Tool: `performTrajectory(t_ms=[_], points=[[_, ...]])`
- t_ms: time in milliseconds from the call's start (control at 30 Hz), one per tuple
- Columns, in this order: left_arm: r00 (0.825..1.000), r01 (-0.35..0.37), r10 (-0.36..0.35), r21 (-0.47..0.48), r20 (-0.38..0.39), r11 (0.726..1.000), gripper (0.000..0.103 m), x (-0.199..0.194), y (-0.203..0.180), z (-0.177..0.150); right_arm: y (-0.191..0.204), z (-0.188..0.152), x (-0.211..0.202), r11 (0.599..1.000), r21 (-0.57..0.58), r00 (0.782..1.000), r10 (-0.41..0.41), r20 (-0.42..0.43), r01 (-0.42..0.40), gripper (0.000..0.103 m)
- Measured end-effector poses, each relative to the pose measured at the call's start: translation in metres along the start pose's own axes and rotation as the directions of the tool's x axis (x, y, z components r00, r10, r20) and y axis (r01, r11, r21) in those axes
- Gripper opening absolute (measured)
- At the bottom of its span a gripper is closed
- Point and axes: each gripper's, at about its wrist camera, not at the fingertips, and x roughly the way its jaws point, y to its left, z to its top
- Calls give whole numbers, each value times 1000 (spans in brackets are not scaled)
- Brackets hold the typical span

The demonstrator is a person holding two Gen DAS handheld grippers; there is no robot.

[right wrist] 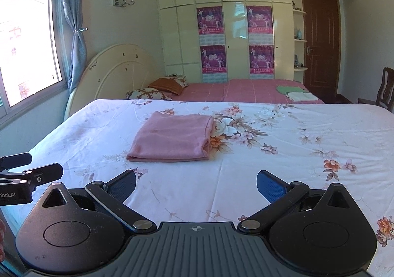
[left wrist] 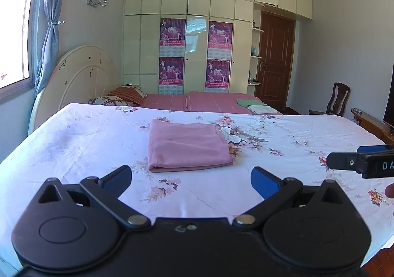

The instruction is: Fold small clothes

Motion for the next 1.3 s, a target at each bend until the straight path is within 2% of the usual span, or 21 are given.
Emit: performTrajectory(t_ms=[1300], points=[[1000, 15, -15, 14, 27, 1000, 103, 0, -7, 6, -12, 13, -10, 1000, -8, 1000, 1, 19, -1, 103]])
